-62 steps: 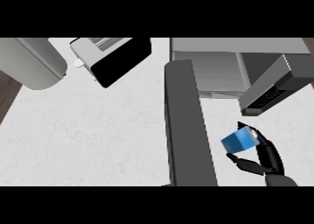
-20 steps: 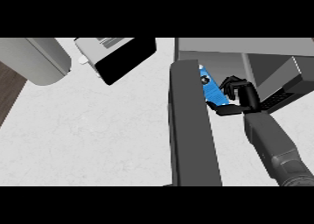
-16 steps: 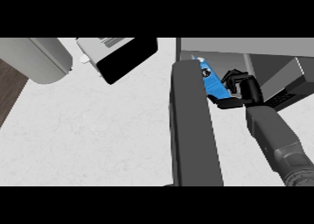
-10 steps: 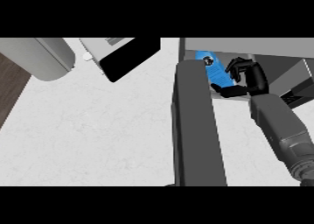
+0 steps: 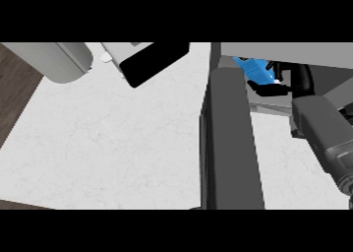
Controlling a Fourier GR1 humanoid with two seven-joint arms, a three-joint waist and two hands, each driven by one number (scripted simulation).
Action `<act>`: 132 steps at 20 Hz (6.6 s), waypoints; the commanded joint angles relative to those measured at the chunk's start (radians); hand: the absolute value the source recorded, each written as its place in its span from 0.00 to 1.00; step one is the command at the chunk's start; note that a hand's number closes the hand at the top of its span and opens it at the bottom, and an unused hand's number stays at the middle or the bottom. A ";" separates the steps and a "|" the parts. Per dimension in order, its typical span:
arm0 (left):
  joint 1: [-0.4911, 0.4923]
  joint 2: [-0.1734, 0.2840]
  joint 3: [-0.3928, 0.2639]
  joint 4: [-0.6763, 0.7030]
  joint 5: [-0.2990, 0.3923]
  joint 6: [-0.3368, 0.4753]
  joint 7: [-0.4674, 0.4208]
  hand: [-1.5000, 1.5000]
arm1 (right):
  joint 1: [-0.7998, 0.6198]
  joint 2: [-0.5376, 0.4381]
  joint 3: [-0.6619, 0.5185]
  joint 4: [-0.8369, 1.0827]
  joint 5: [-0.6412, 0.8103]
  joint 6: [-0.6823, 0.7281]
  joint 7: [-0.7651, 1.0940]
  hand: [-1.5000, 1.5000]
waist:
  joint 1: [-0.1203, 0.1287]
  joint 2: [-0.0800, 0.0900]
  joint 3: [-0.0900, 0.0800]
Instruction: Pick up the milk, place it into the microwave and close the microwave
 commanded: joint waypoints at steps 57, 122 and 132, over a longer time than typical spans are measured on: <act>-0.195 0.087 -0.034 0.124 -0.124 0.019 0.051 0.00 | -0.257 0.136 0.014 0.045 0.057 -0.137 0.188 0.00 | 0.062 0.014 -0.002; -0.622 -0.137 -0.687 0.888 -0.995 0.110 -0.312 1.00 | 1.031 0.086 0.010 -0.783 -0.263 0.724 -0.128 0.00 | -0.191 -0.072 -0.012; -0.809 -0.137 -1.034 1.141 -0.874 0.396 -0.347 1.00 | 1.215 0.027 0.057 -1.098 -0.432 0.876 -0.055 0.00 | -0.211 -0.060 -0.011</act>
